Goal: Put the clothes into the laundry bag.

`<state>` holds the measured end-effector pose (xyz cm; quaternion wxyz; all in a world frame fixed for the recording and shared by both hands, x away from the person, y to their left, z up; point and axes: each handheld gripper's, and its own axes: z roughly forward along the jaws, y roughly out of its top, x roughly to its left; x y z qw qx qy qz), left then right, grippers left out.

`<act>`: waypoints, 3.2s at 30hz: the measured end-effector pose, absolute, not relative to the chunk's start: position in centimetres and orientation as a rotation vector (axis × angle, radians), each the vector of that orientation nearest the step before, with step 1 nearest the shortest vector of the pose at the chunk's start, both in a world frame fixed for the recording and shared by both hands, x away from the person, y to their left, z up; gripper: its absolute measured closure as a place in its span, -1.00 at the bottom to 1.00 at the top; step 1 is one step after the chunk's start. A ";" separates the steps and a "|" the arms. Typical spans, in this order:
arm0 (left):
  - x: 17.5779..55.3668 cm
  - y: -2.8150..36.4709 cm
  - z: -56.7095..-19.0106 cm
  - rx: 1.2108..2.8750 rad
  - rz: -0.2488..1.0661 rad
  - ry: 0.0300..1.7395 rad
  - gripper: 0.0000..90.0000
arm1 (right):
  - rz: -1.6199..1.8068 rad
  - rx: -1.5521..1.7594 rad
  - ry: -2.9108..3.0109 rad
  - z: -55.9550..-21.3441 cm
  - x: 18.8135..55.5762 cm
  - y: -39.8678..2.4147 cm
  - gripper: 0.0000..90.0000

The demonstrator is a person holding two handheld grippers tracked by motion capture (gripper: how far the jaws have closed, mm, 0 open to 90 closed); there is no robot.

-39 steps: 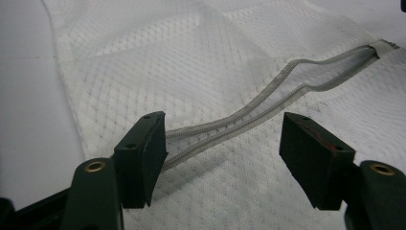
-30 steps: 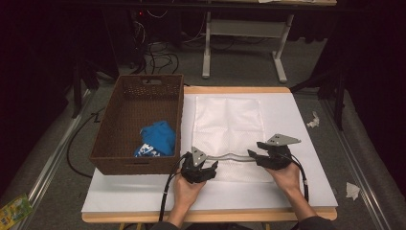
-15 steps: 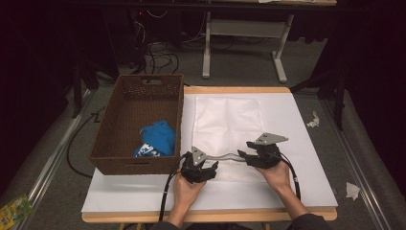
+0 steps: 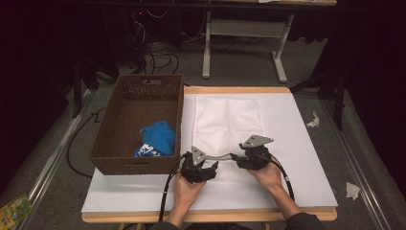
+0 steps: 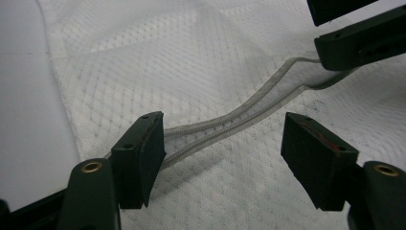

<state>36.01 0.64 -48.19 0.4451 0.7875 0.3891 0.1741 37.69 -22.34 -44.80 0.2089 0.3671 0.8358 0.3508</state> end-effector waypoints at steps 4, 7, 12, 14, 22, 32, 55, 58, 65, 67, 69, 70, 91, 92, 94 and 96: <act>36.0 0.7 -48.2 1.952 0.430 0.965 -0.30 | 0.958 1.005 2.333 -45.0 37.7 -22.0 0.02; 36.0 0.7 -48.2 1.951 0.429 0.964 -0.30 | 0.946 1.000 2.338 -45.3 37.8 -21.7 0.01; 36.0 0.7 -48.2 1.950 0.429 0.964 -0.31 | 0.895 0.995 2.340 -45.8 38.0 -21.5 -0.03; 36.0 0.7 -48.2 1.950 0.428 0.964 -0.31 | 0.870 0.992 2.347 -45.9 38.0 -21.5 -0.04; 36.0 0.7 -48.2 1.951 0.427 0.967 -0.31 | 0.841 0.999 2.346 -46.2 38.0 -21.7 -0.04; 36.0 0.7 -48.2 1.948 0.426 0.966 -0.32 | 0.809 1.034 2.357 -46.6 38.9 -21.4 -0.03; 36.0 0.7 -48.2 1.948 0.429 0.961 -0.32 | 0.820 1.041 2.365 -46.5 40.4 -19.7 0.47; 35.9 0.7 -48.2 1.941 0.426 0.955 -0.32 | 0.801 1.036 2.376 -46.4 40.5 -19.6 0.53; 36.0 0.7 -48.2 1.943 0.422 0.961 -0.32 | 0.793 1.071 2.387 -46.4 40.9 -20.2 0.64; 35.9 0.7 -48.2 1.943 0.425 0.960 -0.32 | 0.806 1.069 2.394 -46.2 41.1 -20.4 0.79; 35.9 0.7 -48.2 1.943 0.427 0.961 -0.32 | 0.815 1.056 2.395 -45.8 41.1 -20.4 0.86; 35.9 0.7 -48.2 1.943 0.426 0.962 -0.32 | 0.814 1.049 2.392 -45.5 41.1 -20.3 0.90; 35.9 0.8 -48.2 1.944 0.425 0.956 -0.33 | 0.851 1.014 2.386 -43.1 41.5 -20.0 0.98; 35.9 0.7 -48.2 1.945 0.426 0.955 -0.32 | 0.854 1.015 2.385 -43.1 41.6 -20.0 0.98; 35.9 0.7 -48.2 1.945 0.425 0.955 -0.32 | 0.858 1.014 2.384 -43.0 41.6 -20.1 0.98; 35.9 0.7 -48.2 1.945 0.427 0.958 -0.33 | 0.854 0.998 2.393 -42.5 41.5 -20.2 0.98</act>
